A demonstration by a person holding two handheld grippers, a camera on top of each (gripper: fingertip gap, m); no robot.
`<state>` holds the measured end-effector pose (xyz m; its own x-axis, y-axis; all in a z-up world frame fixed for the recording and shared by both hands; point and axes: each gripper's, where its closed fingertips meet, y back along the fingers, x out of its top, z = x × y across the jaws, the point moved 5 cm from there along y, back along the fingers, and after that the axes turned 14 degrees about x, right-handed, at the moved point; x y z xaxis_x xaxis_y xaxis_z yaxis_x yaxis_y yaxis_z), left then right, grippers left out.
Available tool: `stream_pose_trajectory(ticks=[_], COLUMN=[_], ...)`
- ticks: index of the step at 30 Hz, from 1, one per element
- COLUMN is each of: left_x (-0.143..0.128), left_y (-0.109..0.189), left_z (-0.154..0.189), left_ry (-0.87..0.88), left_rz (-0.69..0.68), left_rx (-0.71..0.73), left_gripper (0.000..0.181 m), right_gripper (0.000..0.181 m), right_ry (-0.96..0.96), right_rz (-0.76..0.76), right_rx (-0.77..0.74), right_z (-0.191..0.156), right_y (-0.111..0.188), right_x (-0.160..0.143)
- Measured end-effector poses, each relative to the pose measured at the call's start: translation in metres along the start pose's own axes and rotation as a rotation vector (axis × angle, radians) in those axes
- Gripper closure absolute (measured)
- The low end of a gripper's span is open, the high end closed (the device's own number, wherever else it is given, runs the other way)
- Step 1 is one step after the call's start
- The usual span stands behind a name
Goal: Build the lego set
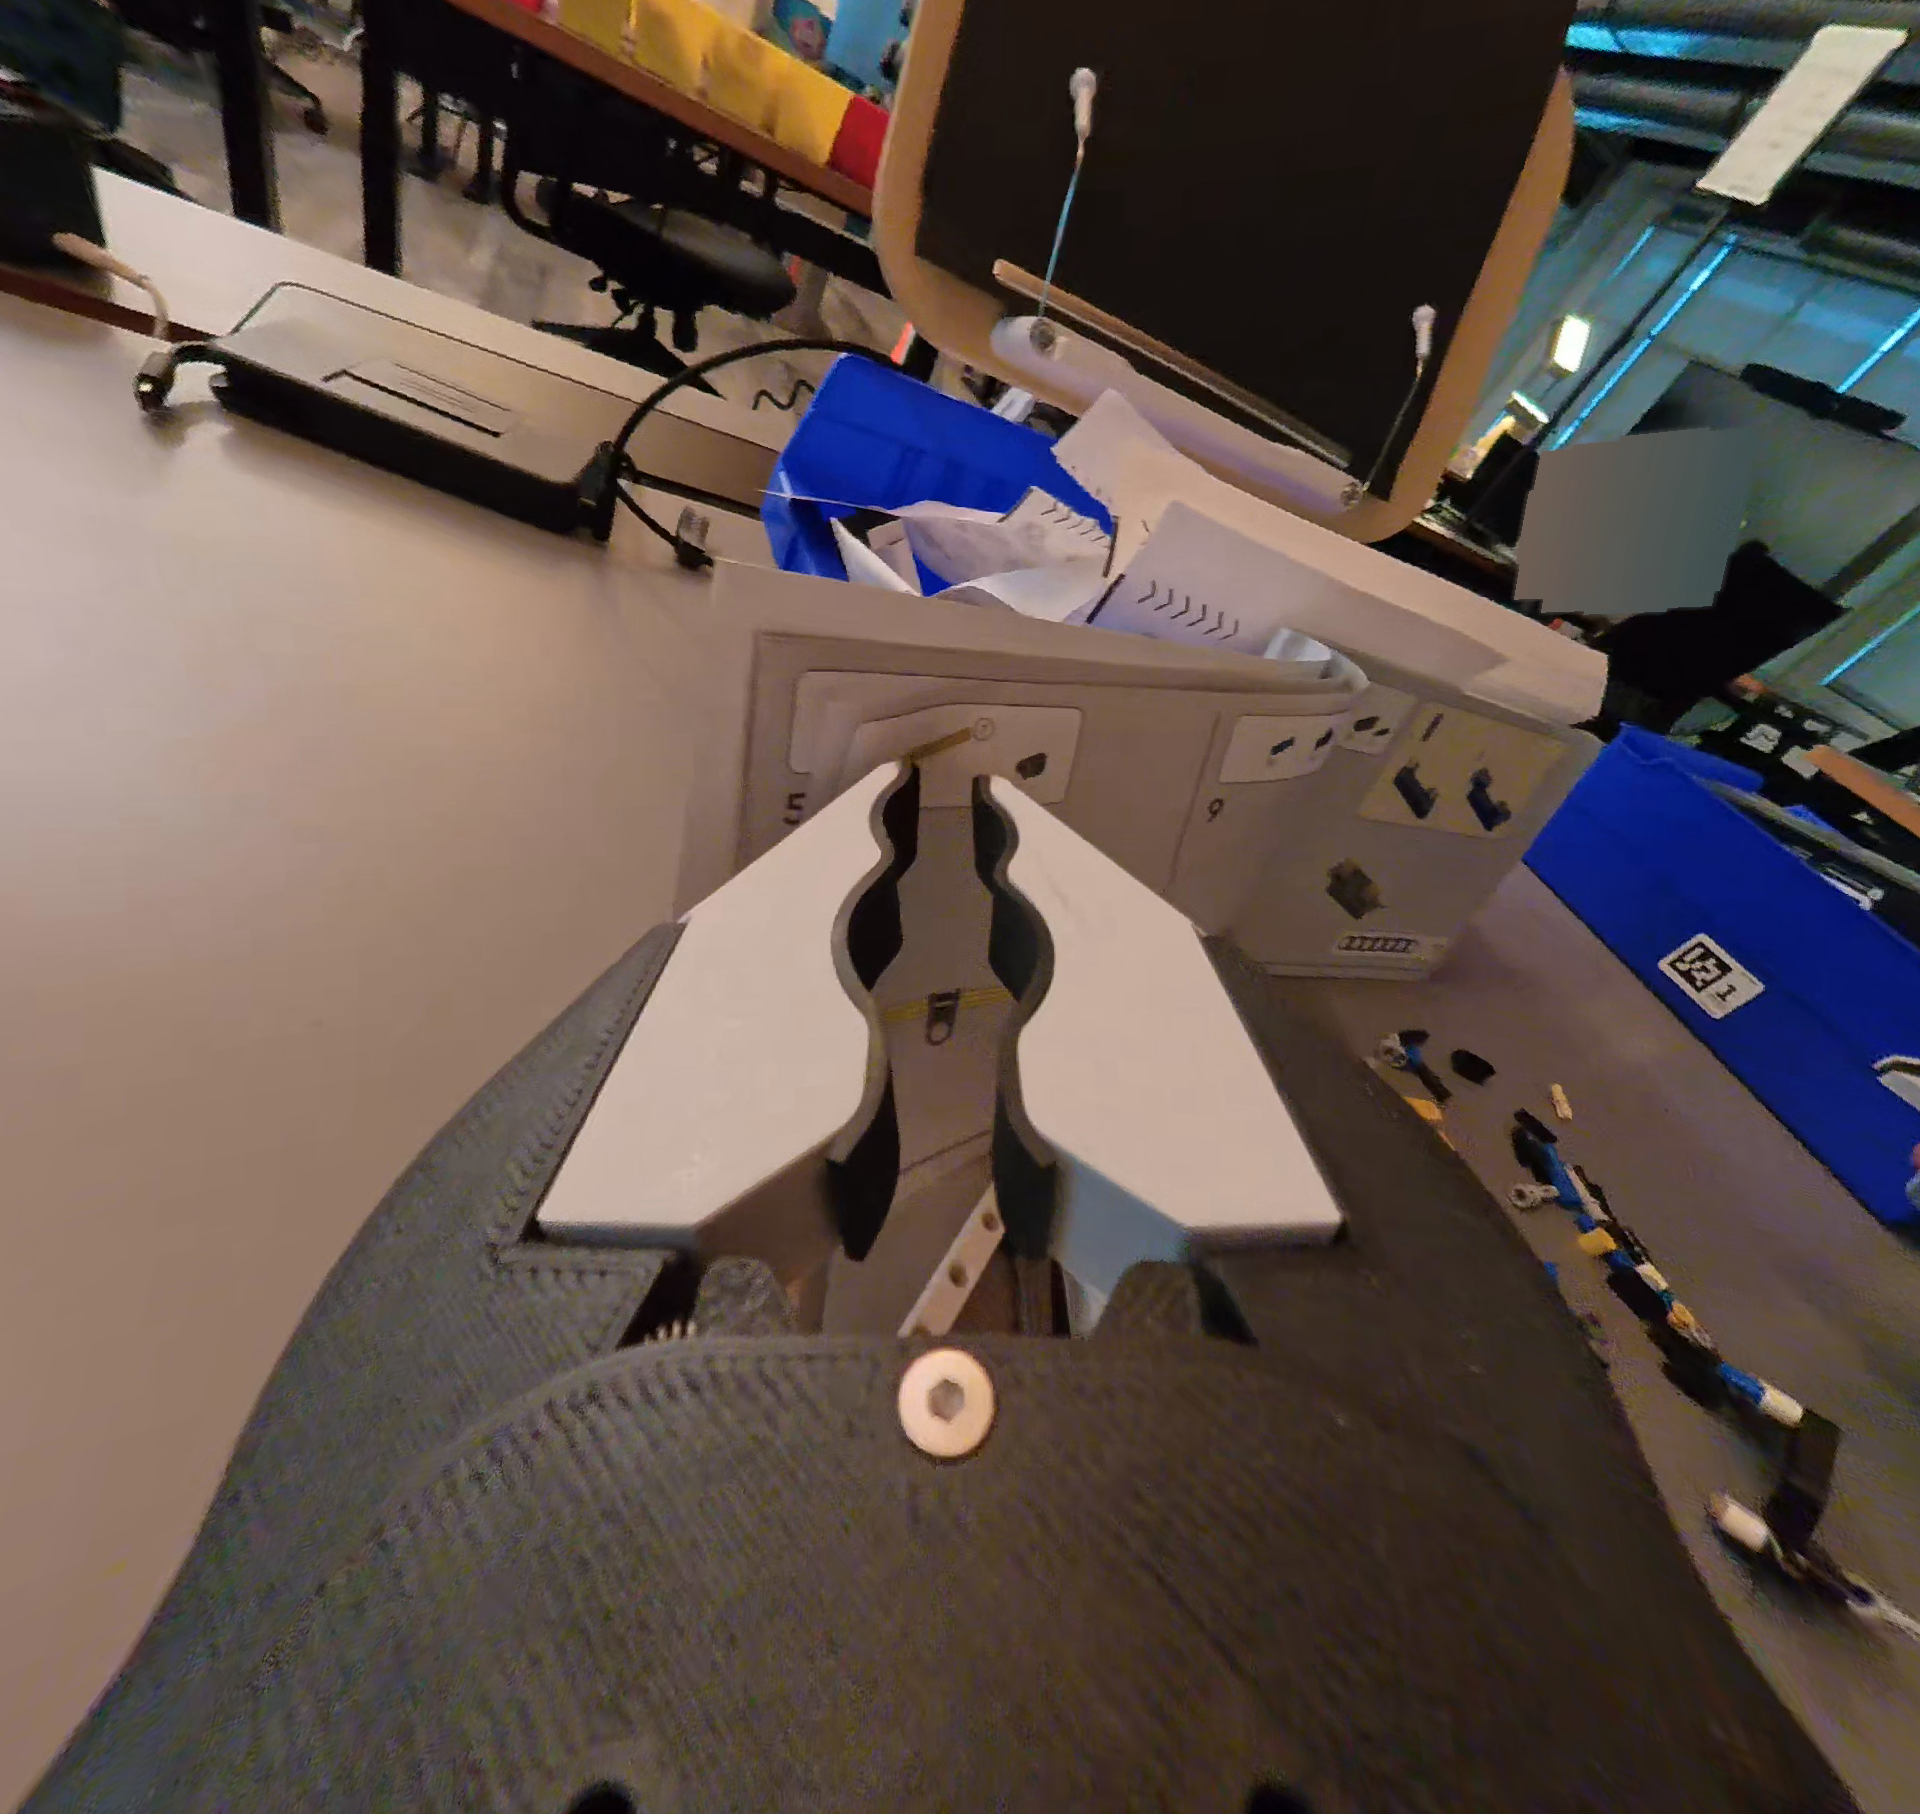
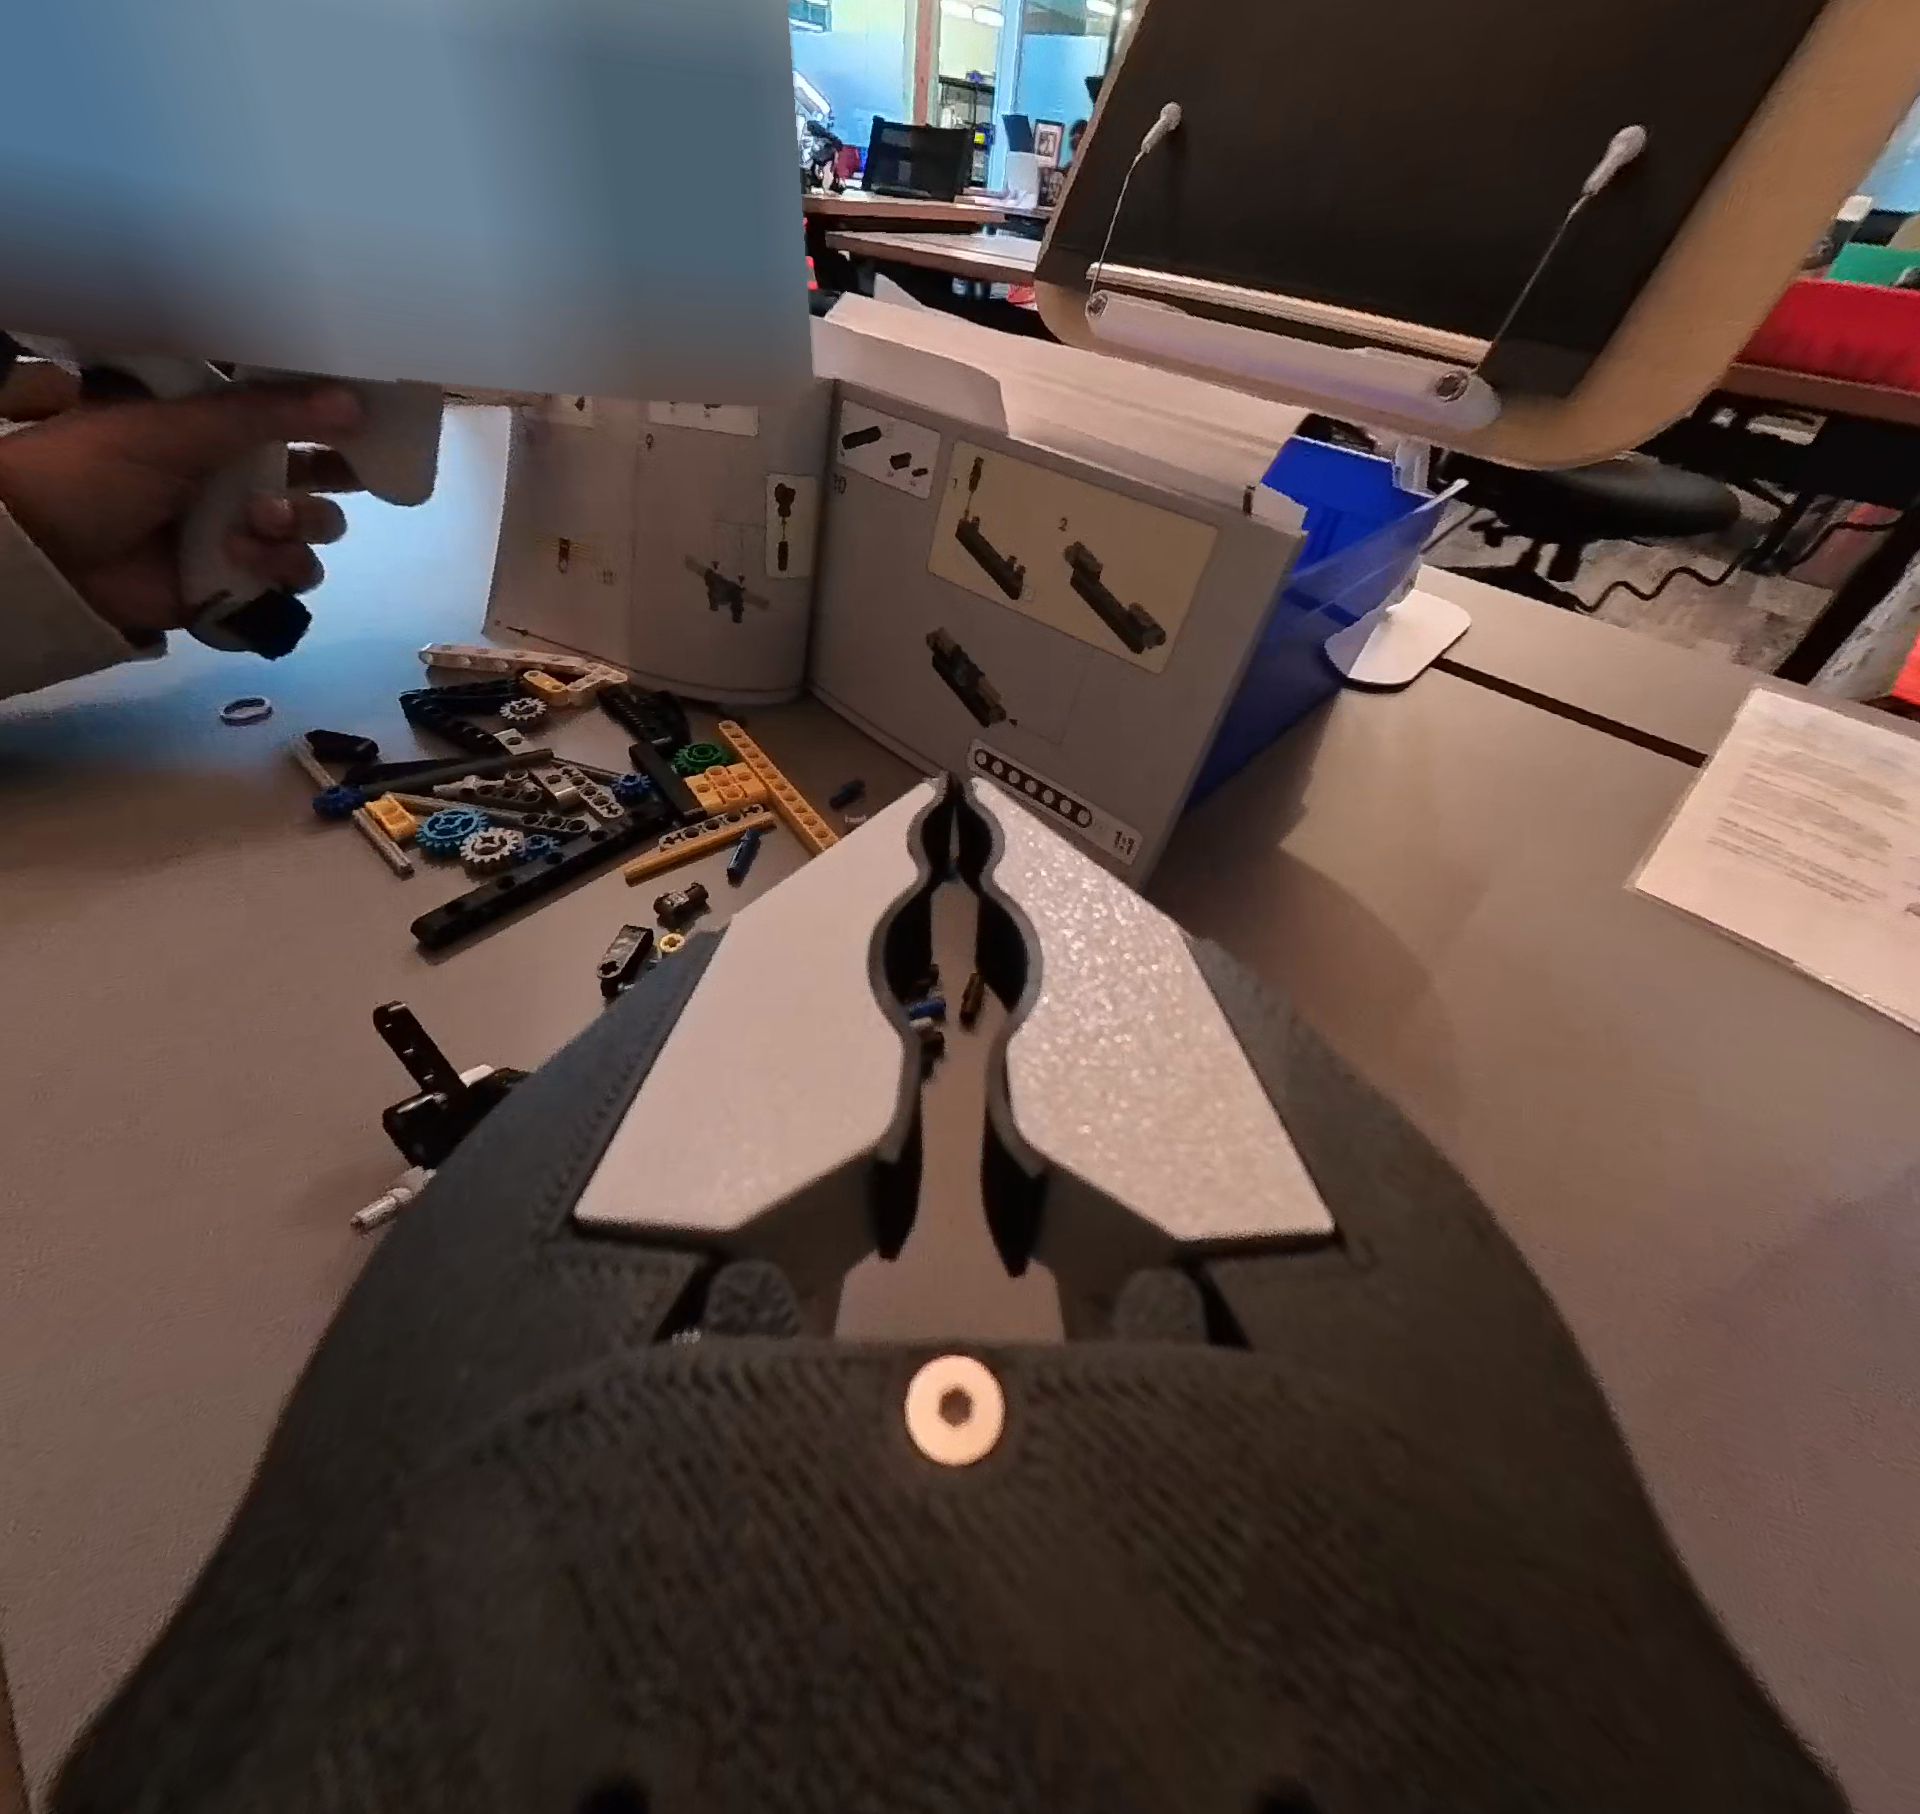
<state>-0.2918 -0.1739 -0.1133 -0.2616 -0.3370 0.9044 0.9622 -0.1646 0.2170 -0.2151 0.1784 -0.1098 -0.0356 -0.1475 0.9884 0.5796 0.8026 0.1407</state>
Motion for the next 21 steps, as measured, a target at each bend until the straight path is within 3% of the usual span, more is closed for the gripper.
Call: stream_pose_trajectory(ticks=[13,21], left_x=[-0.021,-0.024], left_y=[0.006,0.005], left_z=[0.03,0.028], left_ry=[-0.057,-0.049], left_rz=[-0.041,-0.06], left_rx=[-0.08,-0.08], left_gripper=[0.163,0.155], right_gripper=[0.181,0.181], right_ry=[-0.065,-0.047], right_rz=[0.006,-0.035], right_rx=[-0.005,-0.004], right_z=[0.008,0.006], right_y=[0.004,0.0], right_x=[-0.008,-0.013])
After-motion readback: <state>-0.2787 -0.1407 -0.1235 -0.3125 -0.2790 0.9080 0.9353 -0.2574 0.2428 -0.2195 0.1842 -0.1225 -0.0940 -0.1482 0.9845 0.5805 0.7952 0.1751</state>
